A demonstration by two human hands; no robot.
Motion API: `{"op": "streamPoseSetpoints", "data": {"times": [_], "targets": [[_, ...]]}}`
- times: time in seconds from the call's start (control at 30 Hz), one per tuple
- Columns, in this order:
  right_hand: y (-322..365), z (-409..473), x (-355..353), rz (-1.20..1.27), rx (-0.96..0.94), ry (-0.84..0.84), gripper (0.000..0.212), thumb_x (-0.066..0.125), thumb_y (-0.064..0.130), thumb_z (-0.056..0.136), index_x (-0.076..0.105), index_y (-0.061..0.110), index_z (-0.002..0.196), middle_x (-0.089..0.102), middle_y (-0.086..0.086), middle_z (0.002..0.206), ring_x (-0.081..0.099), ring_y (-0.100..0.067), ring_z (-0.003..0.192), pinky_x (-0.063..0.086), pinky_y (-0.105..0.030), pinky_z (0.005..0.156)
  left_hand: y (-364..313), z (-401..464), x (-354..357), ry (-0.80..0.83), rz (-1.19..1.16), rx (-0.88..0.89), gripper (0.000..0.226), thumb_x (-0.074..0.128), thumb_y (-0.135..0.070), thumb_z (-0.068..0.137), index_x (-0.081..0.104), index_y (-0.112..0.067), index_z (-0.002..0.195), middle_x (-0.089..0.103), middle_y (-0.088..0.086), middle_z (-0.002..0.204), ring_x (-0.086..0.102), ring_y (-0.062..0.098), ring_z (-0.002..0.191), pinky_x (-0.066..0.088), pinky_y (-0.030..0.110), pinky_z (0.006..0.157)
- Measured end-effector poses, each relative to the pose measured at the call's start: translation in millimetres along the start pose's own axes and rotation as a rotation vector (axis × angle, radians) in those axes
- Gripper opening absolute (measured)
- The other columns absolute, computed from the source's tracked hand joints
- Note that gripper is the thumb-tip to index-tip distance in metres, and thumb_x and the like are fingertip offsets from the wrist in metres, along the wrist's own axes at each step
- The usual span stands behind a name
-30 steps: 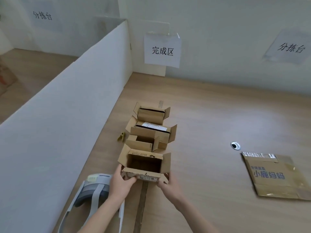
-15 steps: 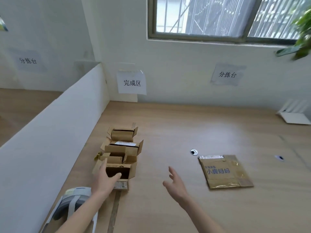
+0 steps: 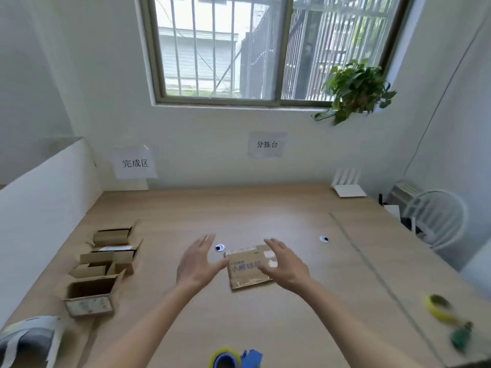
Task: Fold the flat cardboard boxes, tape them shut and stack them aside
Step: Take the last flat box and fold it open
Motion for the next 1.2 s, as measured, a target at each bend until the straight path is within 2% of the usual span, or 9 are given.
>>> {"op": "streamPoseSetpoints", "data": {"times": [0.23,0.43,0.57,0.7,0.83,0.9,1.0,1.2], "targets": [[-69,-15,-66,-0.028,0.082,-0.053,0.082,0.058,0.063,0.090,0.023,0.037,0.160,0.018,0.014,0.168,0.021,-0.007,0.153,0.034,-0.038,0.115,-89,20,37,0.050,0.044,0.086,0.093,0.062,-0.068,0.086,0.024,-0.023,0.159,0.021,-0.002,0.166,0.017,0.016,0.153,0.022,0.037,0.121],[-115,28,-73,-0.034,0.114,-0.044,0.080,0.058,0.063,0.091,0.025,0.036,0.159,0.021,0.015,0.167,0.022,-0.007,0.153,0.036,-0.039,0.113,-103,62,87,0.082,0.029,0.051,0.088,0.064,-0.063,0.087,0.027,-0.025,0.158,0.026,-0.002,0.164,0.023,0.017,0.151,0.029,0.039,0.117],[-148,75,-42,-0.033,0.127,0.030,0.079,0.059,0.059,0.092,0.027,0.033,0.159,0.023,0.014,0.167,0.025,-0.008,0.152,0.036,-0.040,0.115,-76,96,135,0.105,0.010,-0.017,0.084,0.065,-0.062,0.086,0.033,-0.027,0.155,0.033,-0.007,0.159,0.033,0.016,0.145,0.040,0.035,0.106],[-182,130,10,-0.058,0.125,0.144,0.079,0.059,0.057,0.092,0.028,0.032,0.160,0.023,0.010,0.167,0.024,-0.009,0.153,0.034,-0.039,0.119,-34,131,185,0.136,0.020,-0.116,0.079,0.063,-0.064,0.086,0.037,-0.028,0.153,0.038,-0.007,0.155,0.035,0.018,0.142,0.040,0.037,0.105],[-214,175,69,-0.048,0.142,0.230,0.079,0.060,0.059,0.092,0.031,0.030,0.159,0.026,0.008,0.167,0.027,-0.012,0.152,0.035,-0.042,0.119,11,153,232,0.165,0.013,-0.180,0.069,0.066,-0.059,0.084,0.044,-0.034,0.143,0.047,-0.010,0.142,0.048,0.017,0.128,0.045,0.035,0.095],[-229,191,96,-0.038,0.161,0.276,0.079,0.061,0.057,0.092,0.031,0.029,0.159,0.025,0.006,0.167,0.026,-0.014,0.153,0.033,-0.041,0.120,33,159,253,0.177,0.001,-0.246,0.074,0.066,-0.060,0.084,0.041,-0.033,0.148,0.042,-0.010,0.150,0.046,0.019,0.131,0.043,0.036,0.101],[-248,213,134,0.007,0.187,0.318,0.079,0.063,0.056,0.092,0.032,0.027,0.158,0.025,0.002,0.167,0.027,-0.017,0.153,0.033,-0.042,0.120,64,167,284,0.207,-0.001,-0.341,0.084,0.064,-0.064,0.085,0.031,-0.032,0.155,0.028,-0.005,0.162,0.033,0.020,0.145,0.035,0.038,0.114],[-273,254,191,0.099,0.257,0.343,0.091,0.068,0.060,0.086,0.026,0.029,0.160,0.017,-0.002,0.169,0.022,-0.018,0.155,0.034,-0.044,0.119,105,187,331,0.165,-0.040,-0.481,0.095,0.069,-0.063,0.081,0.025,-0.030,0.158,0.031,-0.003,0.159,0.030,0.018,0.146,0.037,0.039,0.114]]}}
Point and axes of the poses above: each hand's wrist, its own z-axis towards the middle knuckle, its own x-axis out of the palm, y = z × x, the point moved 4 cm from there along z, towards the middle knuckle
